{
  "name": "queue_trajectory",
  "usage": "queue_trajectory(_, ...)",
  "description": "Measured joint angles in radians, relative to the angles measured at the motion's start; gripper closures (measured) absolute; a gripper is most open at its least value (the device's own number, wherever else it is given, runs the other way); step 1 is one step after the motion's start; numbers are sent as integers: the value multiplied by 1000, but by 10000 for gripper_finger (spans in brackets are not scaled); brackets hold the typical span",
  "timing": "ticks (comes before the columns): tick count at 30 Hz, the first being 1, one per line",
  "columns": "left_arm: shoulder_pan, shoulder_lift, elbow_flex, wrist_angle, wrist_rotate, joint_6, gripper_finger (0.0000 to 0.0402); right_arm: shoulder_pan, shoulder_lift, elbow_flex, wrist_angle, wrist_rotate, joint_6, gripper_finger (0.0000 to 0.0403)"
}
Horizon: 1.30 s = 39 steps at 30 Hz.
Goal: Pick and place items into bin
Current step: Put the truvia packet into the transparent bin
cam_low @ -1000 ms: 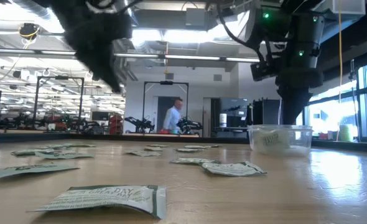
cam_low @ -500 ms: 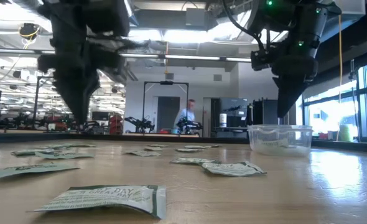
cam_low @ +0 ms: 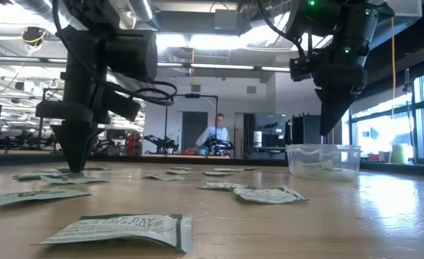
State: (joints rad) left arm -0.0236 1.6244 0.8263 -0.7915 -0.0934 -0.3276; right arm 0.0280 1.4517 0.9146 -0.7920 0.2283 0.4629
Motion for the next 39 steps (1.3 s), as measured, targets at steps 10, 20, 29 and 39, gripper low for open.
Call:
queue_trajectory(10, 44, 16, -1, 5, 72, 24, 386, 0, 0, 0, -1, 0, -3, 243)
queue_trajectory(20, 46, -39, 23, 10, 40, 35, 396, 0, 0, 0, 31, 0, -30, 243)
queue_trajectory(29, 45, -134, 93, 217, 38, 190, 395, 36, 0, 0, 264, -3, -289, 243)
queue_trajectory(39, 39, -159, 94, 663, 315, 439, 396, 95, 0, 0, 542, -3, -610, 243)
